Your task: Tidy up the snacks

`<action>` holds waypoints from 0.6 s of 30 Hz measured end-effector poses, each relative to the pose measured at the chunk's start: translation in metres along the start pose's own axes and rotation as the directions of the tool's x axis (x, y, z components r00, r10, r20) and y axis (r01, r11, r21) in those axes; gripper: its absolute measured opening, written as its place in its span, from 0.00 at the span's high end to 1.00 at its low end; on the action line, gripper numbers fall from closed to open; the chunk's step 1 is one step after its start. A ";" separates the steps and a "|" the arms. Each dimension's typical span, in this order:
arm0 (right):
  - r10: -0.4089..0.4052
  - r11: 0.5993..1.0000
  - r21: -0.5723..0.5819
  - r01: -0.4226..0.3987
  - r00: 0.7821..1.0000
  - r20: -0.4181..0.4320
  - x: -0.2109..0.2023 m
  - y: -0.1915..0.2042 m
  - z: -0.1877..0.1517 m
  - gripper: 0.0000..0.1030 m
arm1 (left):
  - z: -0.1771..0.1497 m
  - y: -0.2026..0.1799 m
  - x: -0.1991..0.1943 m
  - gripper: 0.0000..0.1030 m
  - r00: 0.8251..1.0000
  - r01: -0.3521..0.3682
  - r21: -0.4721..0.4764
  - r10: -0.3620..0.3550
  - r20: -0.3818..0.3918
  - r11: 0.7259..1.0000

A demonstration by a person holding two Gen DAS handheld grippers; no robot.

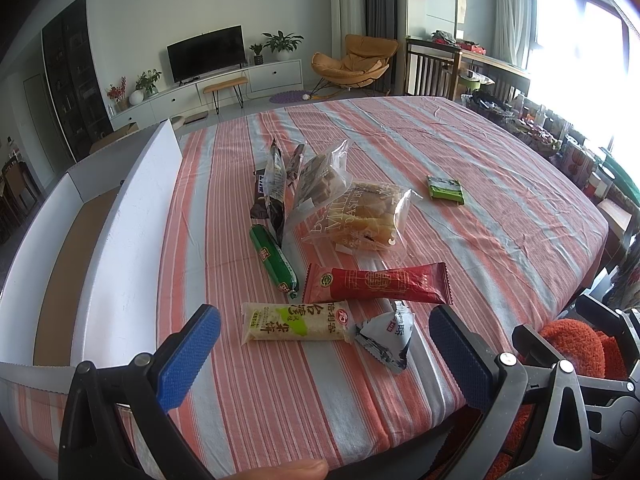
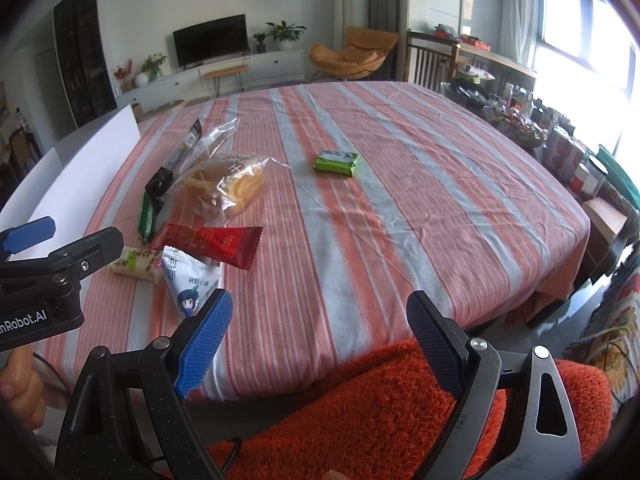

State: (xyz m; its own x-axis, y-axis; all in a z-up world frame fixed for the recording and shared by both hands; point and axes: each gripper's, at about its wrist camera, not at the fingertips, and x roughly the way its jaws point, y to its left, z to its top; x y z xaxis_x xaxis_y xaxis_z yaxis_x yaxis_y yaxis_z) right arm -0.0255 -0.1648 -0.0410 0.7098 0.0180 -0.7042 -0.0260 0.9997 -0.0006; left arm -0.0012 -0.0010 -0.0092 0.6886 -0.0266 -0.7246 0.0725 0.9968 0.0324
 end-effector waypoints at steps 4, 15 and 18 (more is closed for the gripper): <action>0.002 1.000 -0.002 -0.002 1.000 -0.003 0.000 0.002 -0.003 0.11 | 0.000 0.000 0.000 0.00 1.000 0.000 -0.001 0.000 -0.001 1.000; 0.003 1.000 -0.002 -0.003 1.000 -0.007 -0.001 0.003 -0.004 0.11 | 0.000 0.000 0.001 0.00 1.000 0.000 -0.002 0.000 -0.001 1.000; 0.005 1.000 -0.002 -0.005 1.000 -0.009 0.000 0.003 -0.004 0.11 | 0.000 0.001 0.001 0.00 1.000 0.001 -0.001 -0.001 -0.001 1.000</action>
State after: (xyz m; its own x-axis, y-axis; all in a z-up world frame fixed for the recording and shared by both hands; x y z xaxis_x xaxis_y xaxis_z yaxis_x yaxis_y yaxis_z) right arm -0.0282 -0.1623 -0.0435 0.7035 0.0225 -0.7104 -0.0308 0.9995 0.0012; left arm -0.0007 -0.0004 -0.0094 0.6880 -0.0274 -0.7252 0.0723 0.9969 0.0309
